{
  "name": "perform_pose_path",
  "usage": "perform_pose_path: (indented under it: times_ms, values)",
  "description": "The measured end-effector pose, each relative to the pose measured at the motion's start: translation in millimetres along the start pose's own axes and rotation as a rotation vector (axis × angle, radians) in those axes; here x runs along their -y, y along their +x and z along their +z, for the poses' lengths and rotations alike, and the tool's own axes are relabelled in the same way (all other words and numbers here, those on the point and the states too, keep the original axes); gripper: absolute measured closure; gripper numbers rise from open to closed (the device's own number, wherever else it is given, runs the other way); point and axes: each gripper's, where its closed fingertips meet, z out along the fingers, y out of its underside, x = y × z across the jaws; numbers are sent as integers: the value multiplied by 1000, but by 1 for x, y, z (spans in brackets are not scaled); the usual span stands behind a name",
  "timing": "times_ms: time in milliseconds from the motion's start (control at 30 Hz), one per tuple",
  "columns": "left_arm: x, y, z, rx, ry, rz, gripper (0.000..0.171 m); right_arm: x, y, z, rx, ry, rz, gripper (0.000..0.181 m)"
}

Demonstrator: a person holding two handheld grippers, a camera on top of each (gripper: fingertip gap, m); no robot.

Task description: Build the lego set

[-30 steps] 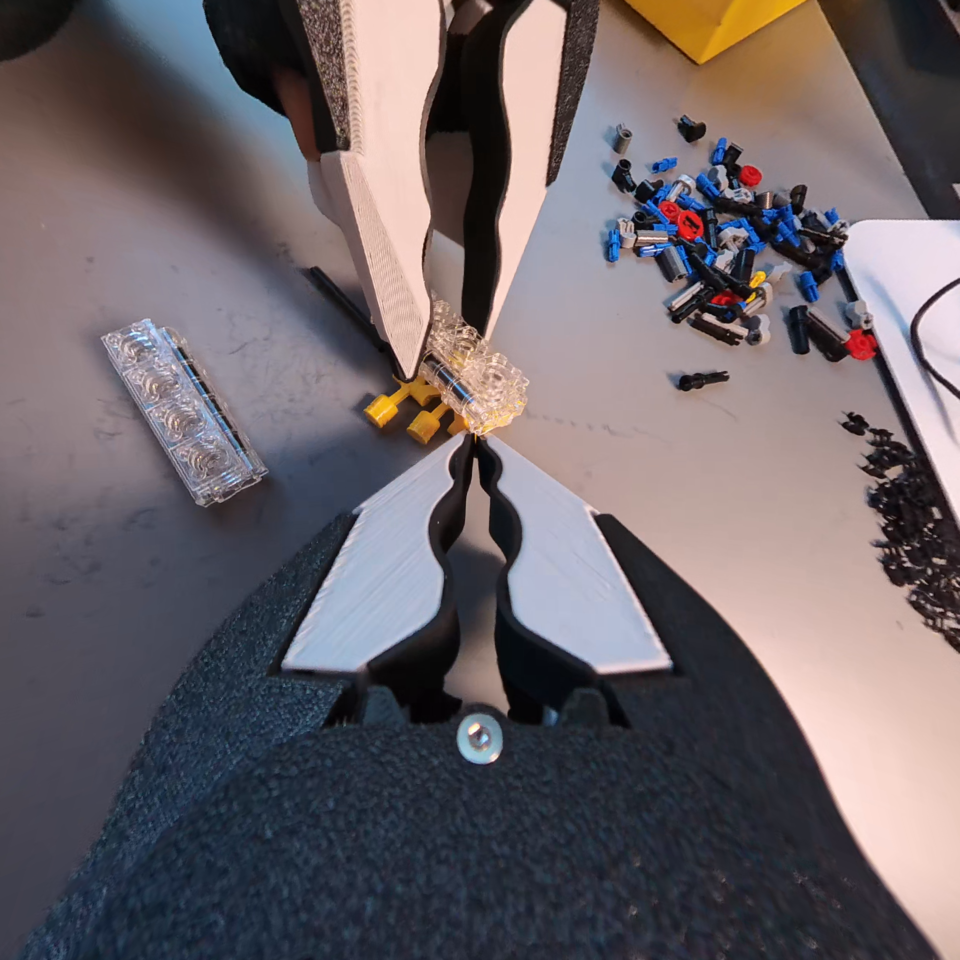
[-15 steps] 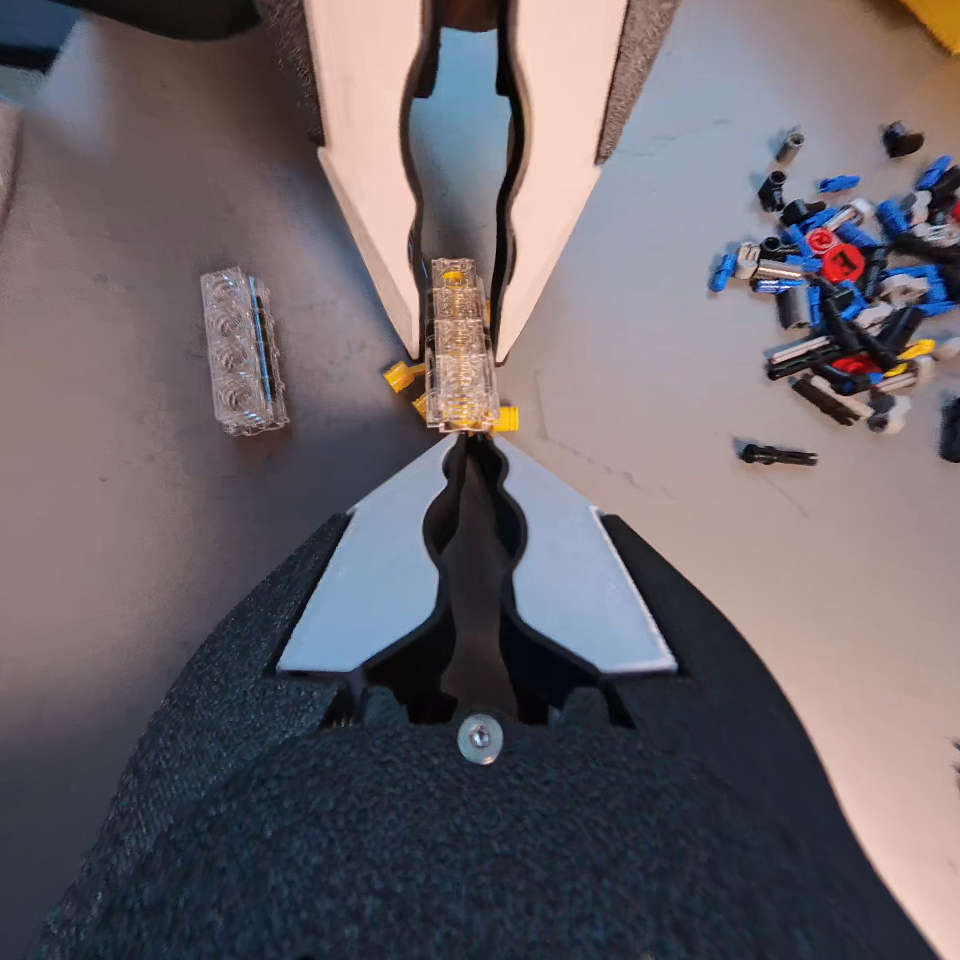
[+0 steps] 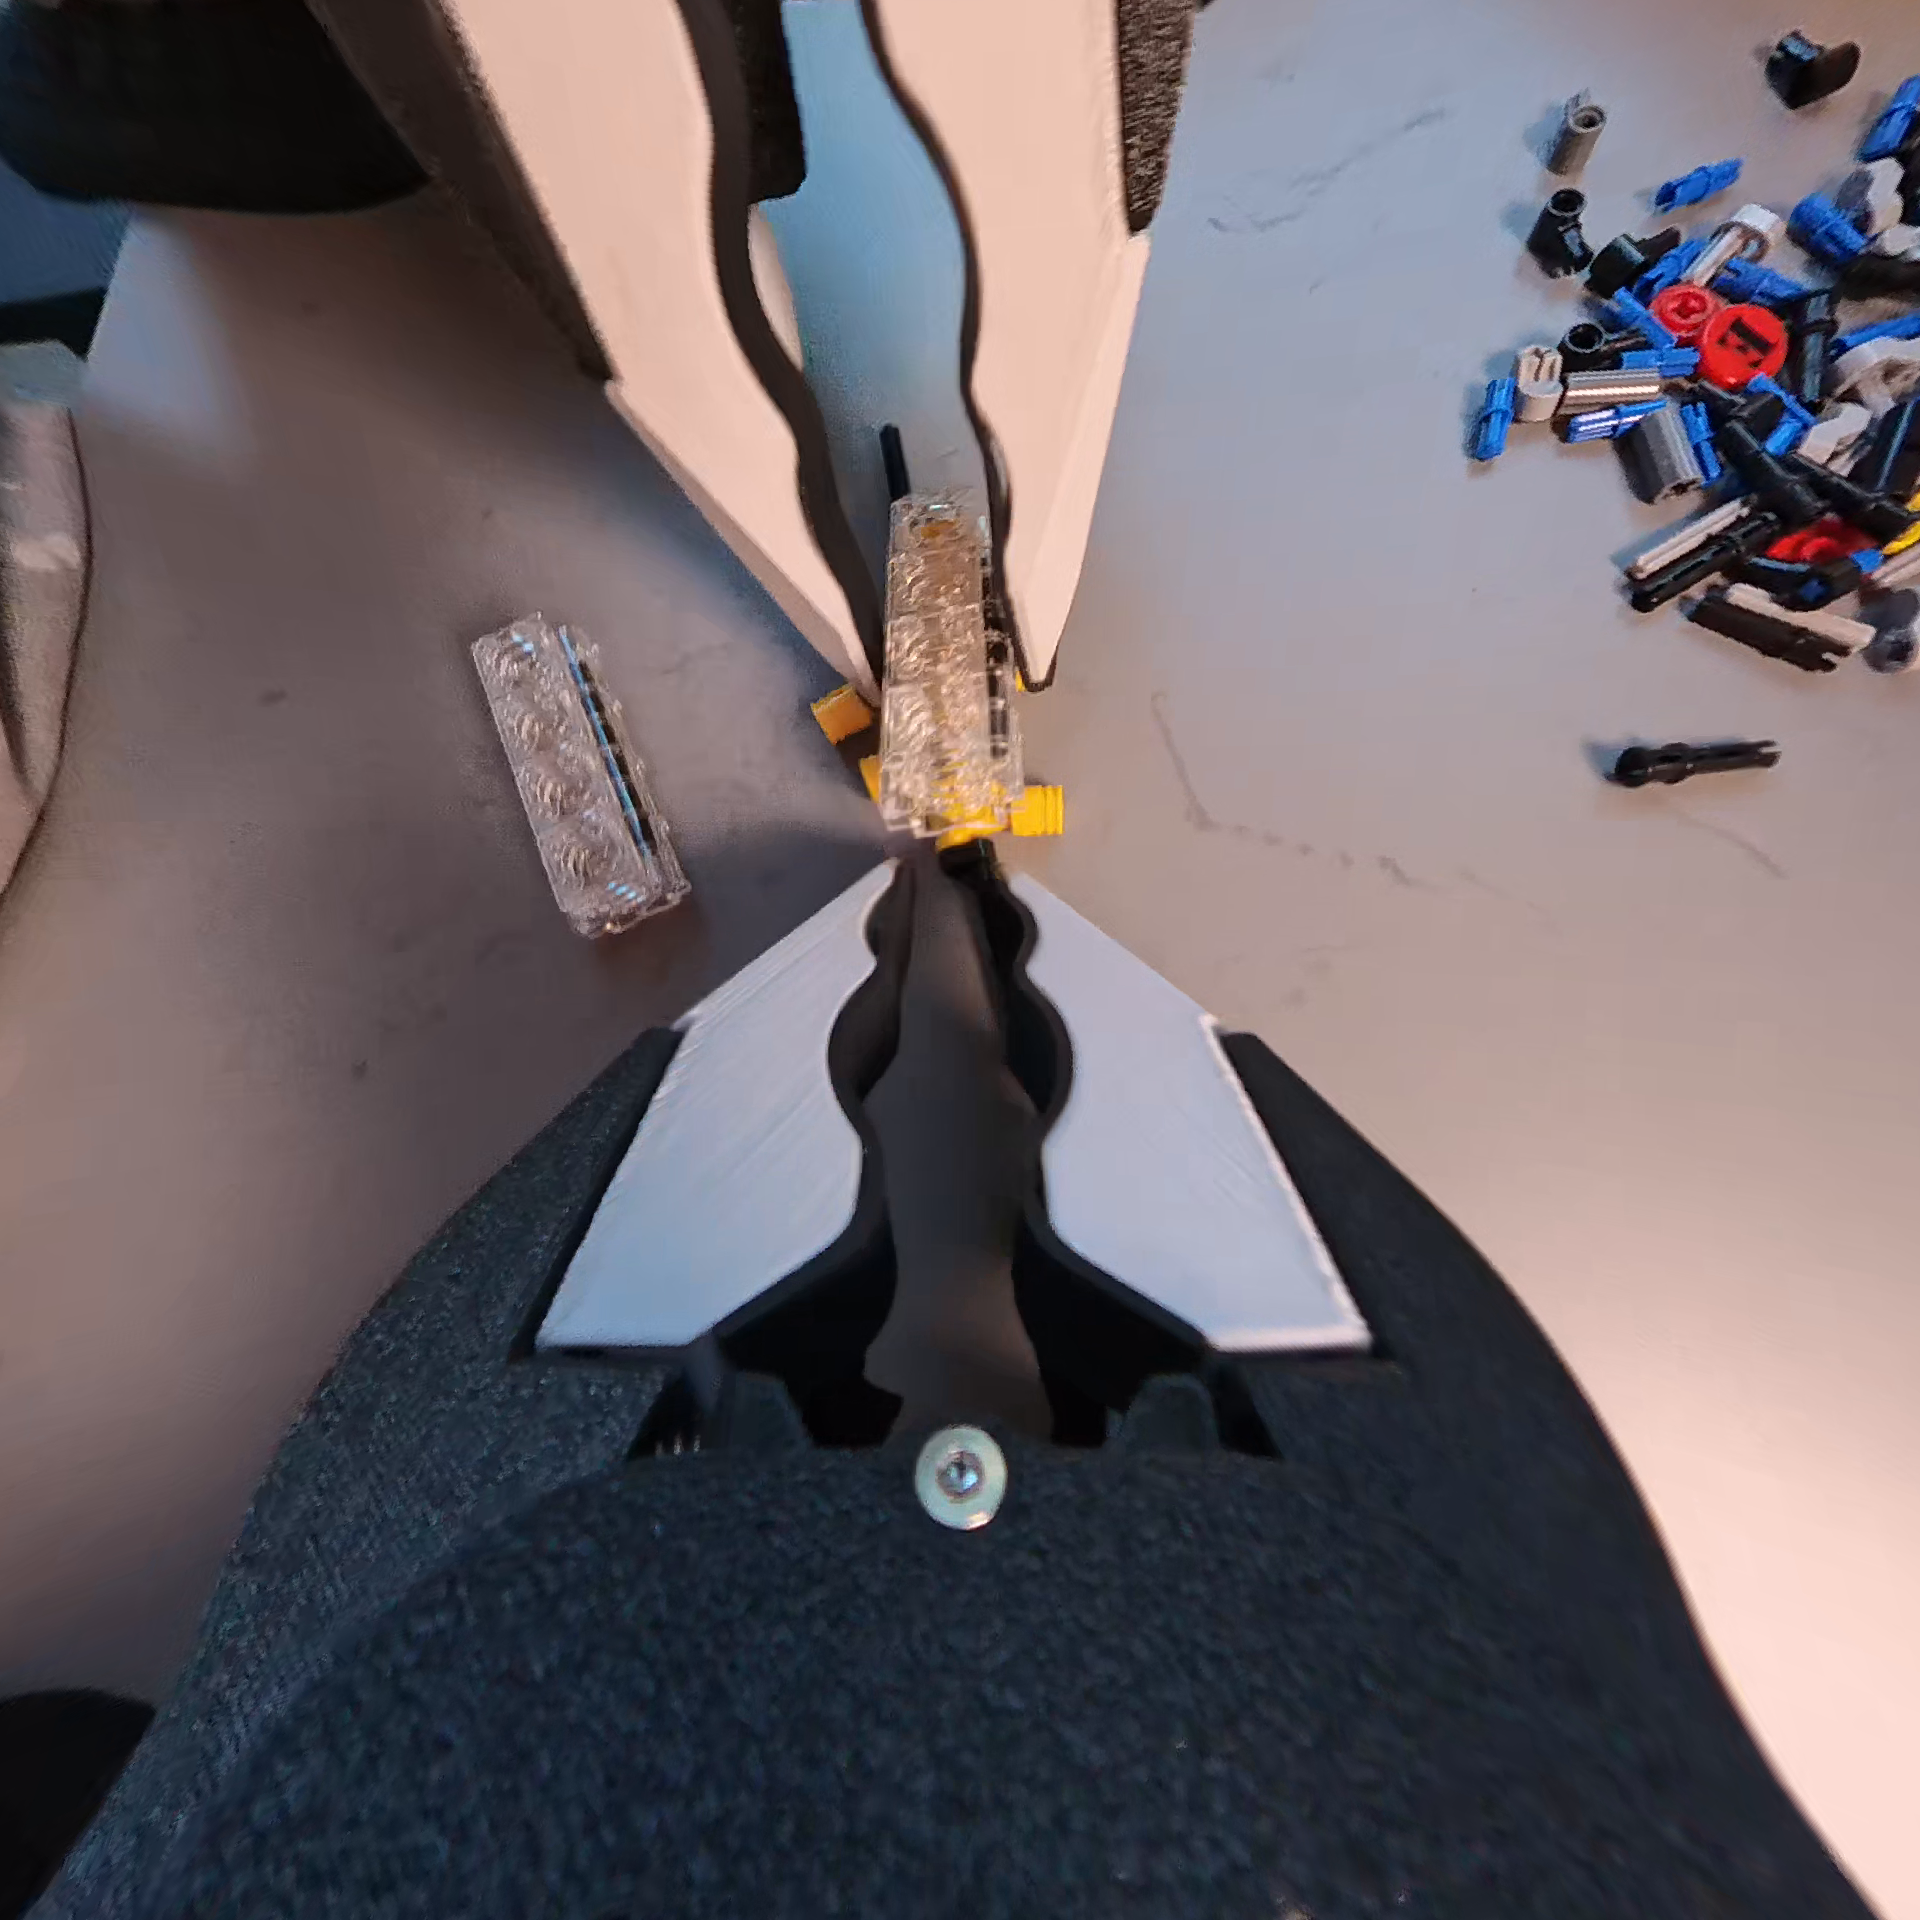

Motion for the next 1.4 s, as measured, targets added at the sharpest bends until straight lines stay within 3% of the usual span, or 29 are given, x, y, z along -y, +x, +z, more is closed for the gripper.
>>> perform_pose_path:
  times_ms: [167,400,467,533,867,1067,1133,1267,1400]
  values:
    - [-1,-1,0,14,-37,3,147,14,-5,-6,-77,79,-128,143]
    - [-4,-2,-1,5,-114,3,148,29,5,-11,-145,128,-171,144]
    - [-4,-2,-1,-3,-135,4,148,32,4,-4,-137,113,-199,159]
    - [-4,-3,-1,-6,-146,19,148,33,4,-1,-109,117,-187,159]
    - [-3,4,-7,-148,137,-162,147,26,1,-10,-33,151,-194,165]
    - [-8,6,-4,-105,223,-174,147,25,1,-11,-70,126,-210,163]
    - [-9,7,-4,-103,213,-152,147,24,3,-12,-97,84,-220,148]
    - [-10,7,-5,-93,207,-135,147,17,1,-4,-85,64,-227,156]
    - [0,7,-14,-113,294,-157,148,4,2,0,-52,12,-216,157]
